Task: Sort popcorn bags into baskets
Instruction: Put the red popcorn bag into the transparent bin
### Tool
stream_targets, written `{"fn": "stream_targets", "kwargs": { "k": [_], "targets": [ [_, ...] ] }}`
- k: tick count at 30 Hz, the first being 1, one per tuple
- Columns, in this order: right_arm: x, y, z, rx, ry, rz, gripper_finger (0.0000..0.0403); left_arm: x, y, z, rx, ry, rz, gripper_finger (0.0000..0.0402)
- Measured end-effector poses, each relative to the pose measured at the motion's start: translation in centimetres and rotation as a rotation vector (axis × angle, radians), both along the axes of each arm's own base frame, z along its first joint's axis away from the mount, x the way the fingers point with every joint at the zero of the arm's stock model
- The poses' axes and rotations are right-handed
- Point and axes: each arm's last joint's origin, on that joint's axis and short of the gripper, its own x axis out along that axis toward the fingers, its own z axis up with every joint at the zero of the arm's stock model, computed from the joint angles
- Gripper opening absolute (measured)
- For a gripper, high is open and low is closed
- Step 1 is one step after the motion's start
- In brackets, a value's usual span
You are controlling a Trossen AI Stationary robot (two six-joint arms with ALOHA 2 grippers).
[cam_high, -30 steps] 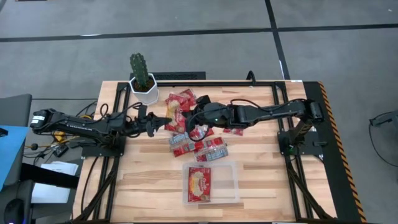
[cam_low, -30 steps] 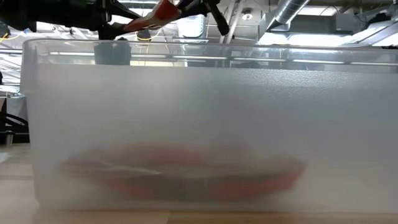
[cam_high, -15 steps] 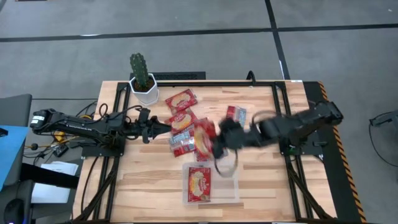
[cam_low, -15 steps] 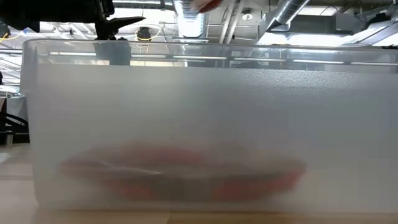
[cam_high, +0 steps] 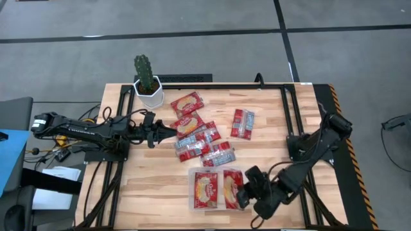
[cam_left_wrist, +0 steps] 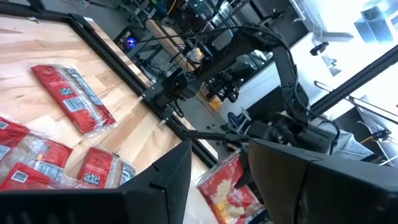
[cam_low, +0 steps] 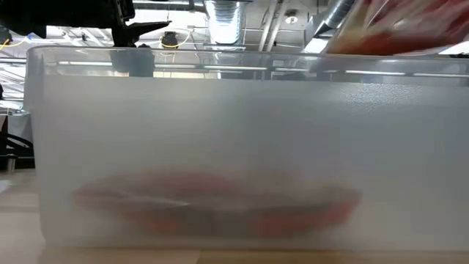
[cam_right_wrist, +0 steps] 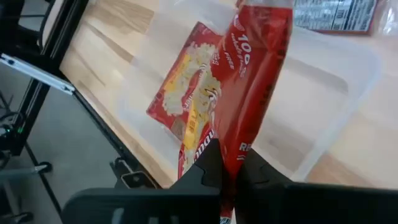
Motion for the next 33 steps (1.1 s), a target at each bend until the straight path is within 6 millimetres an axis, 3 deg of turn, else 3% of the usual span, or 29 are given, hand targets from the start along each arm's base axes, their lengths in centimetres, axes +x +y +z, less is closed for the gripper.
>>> {"fn": "stream_targets", "kwargs": {
  "k": [11, 23, 33],
  "targets": [
    [1.5, -1.9, -2.5, 0.044, 0.007, -0.022, 0.0021, 0.0, 0.0, -0.3, 0.000, 0.035, 0.011, 0.0147],
    [1.7, -1.8, -3.6, 0.098, 0.042, 0.014, 0.0025, 0.0, 0.0, -0.4, -0.003, 0.038, 0.016, 0.0147],
    [1.8, -2.2, -3.7, 0.090, 0.076, 0.052, 0.0075, 0.0, 0.1, -0.4, -0.011, 0.042, 0.030, 0.0147]
  ]
}}
